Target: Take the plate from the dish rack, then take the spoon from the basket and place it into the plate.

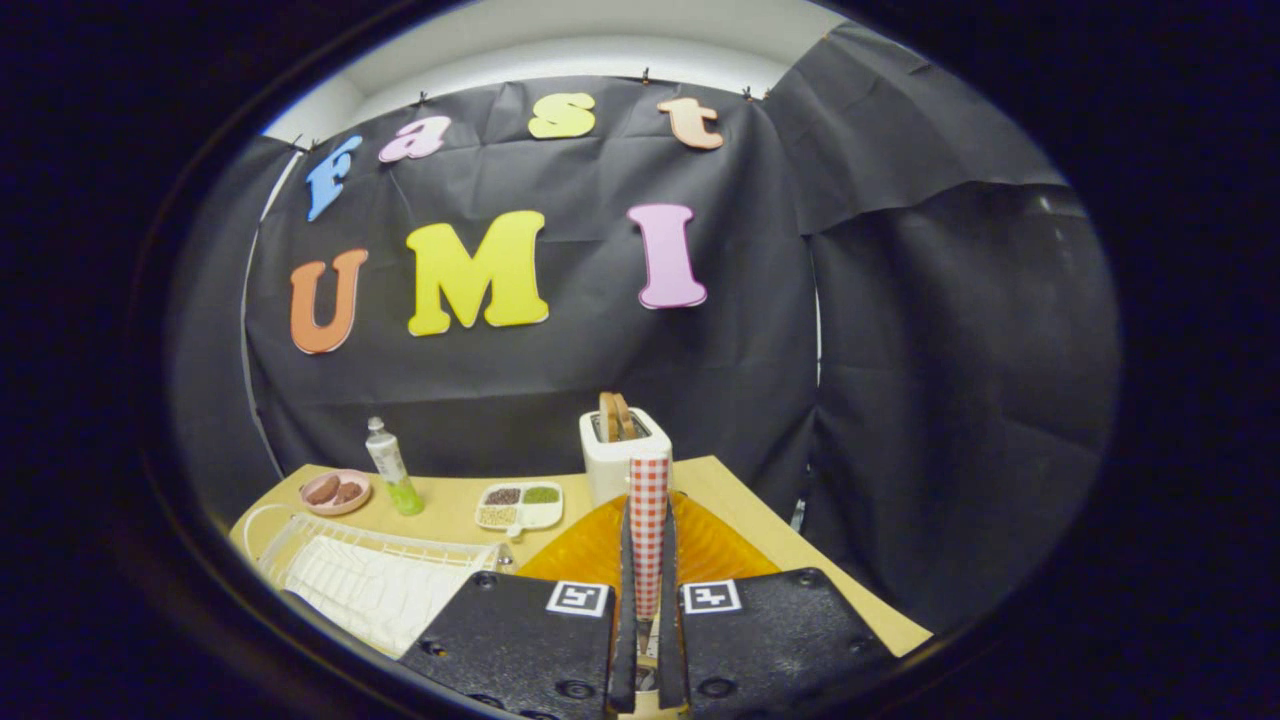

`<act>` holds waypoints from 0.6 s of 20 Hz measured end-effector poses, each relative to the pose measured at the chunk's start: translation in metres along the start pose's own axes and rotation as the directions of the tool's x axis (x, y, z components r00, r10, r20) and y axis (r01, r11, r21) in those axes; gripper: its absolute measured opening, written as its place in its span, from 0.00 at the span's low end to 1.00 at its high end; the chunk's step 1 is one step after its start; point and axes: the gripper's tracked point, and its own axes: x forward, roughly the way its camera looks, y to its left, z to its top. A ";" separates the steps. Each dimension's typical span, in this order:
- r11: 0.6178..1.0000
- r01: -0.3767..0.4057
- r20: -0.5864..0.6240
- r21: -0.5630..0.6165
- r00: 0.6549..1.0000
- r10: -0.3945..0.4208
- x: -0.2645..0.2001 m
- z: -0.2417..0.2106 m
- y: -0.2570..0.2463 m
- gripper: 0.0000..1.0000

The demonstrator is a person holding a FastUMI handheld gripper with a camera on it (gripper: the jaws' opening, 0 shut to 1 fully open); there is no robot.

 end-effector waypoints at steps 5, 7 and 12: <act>1.000 -0.009 0.054 -0.027 0.999 0.010 -0.056 0.028 0.018 0.14; 0.999 -0.011 0.078 -0.032 0.997 0.013 -0.078 0.034 0.029 0.15; 0.995 -0.093 0.112 -0.048 0.989 0.098 -0.134 0.005 0.082 0.15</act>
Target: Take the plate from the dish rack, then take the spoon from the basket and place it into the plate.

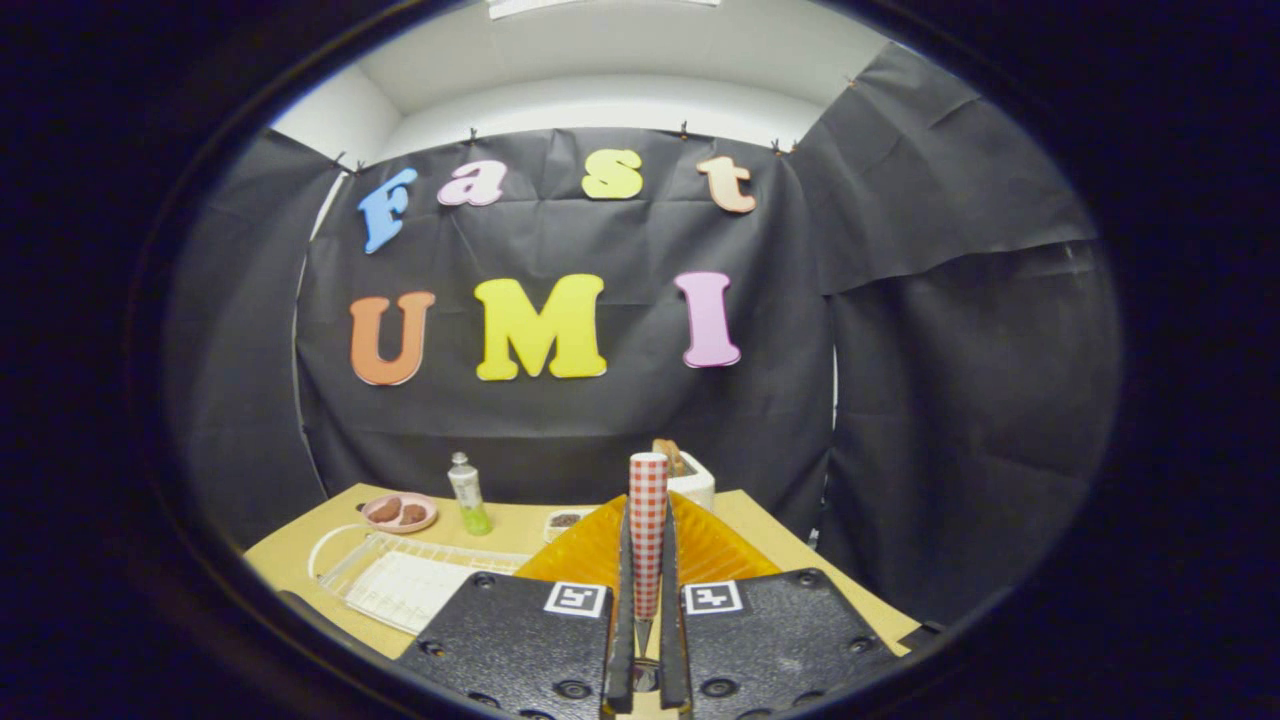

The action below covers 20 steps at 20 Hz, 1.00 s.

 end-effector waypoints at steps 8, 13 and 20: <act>0.998 -0.053 0.041 -0.042 0.998 0.054 -0.037 -0.085 0.082 0.16; 0.994 -0.106 0.060 0.017 0.993 0.105 -0.043 -0.134 0.130 0.17; 0.990 -0.139 0.036 -0.032 0.990 0.140 -0.049 -0.187 0.161 0.18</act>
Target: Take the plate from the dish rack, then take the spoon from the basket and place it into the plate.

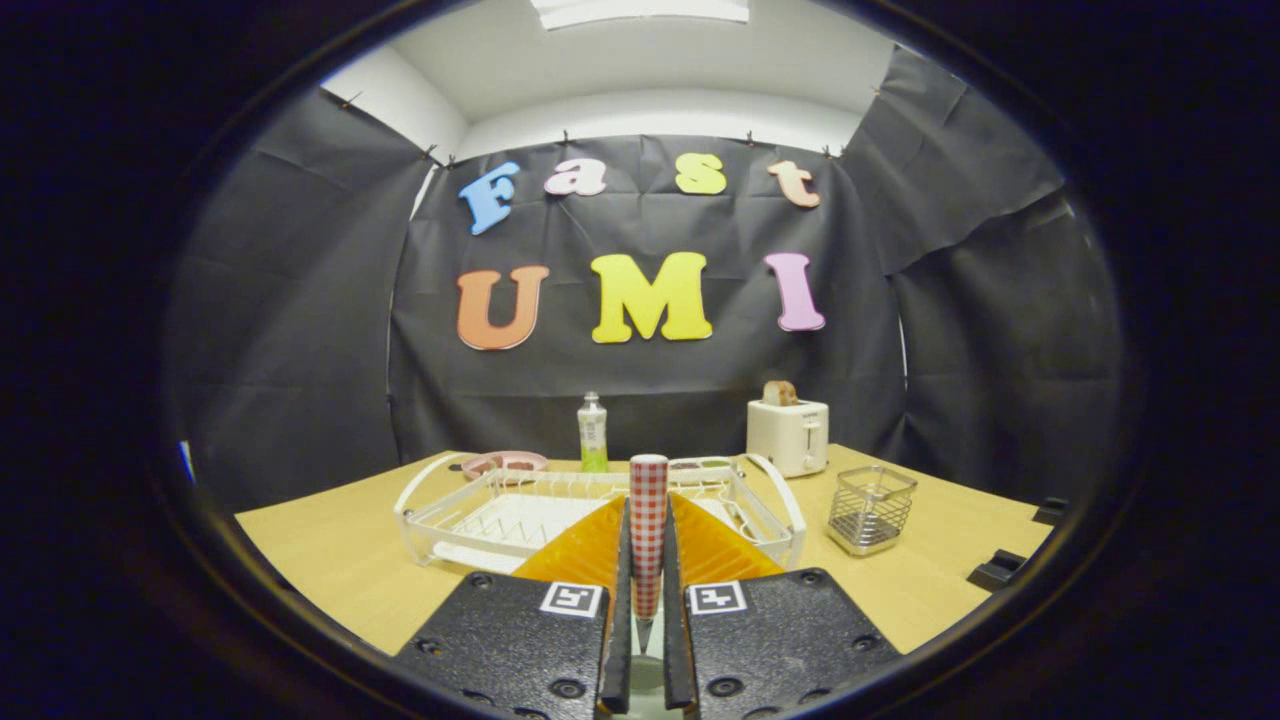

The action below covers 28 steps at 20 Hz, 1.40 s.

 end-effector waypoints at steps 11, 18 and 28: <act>0.999 0.018 -0.075 0.033 0.997 -0.016 0.002 -0.016 -0.035 0.22; 0.998 0.043 -0.127 0.039 0.991 -0.037 -0.014 -0.016 -0.069 0.46; 0.999 0.035 -0.142 -0.013 0.989 -0.037 -0.049 0.026 -0.080 1.00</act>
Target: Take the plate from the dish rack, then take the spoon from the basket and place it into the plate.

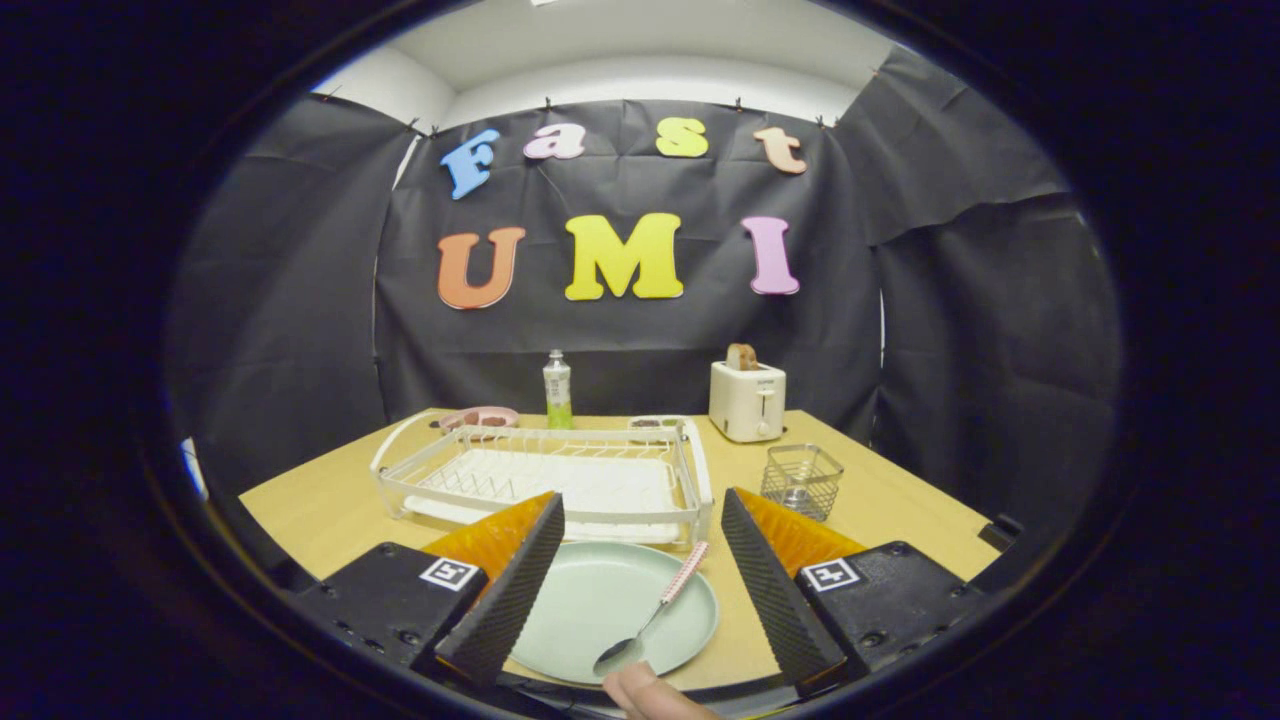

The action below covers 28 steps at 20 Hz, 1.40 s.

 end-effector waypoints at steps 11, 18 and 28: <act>0.998 -0.015 0.010 0.054 1.000 0.014 -0.055 0.046 -0.029 1.00; 0.997 0.031 0.033 0.073 0.999 -0.034 -0.070 0.062 -0.060 1.00; 0.995 0.052 0.008 0.087 0.999 -0.053 -0.065 0.060 -0.080 1.00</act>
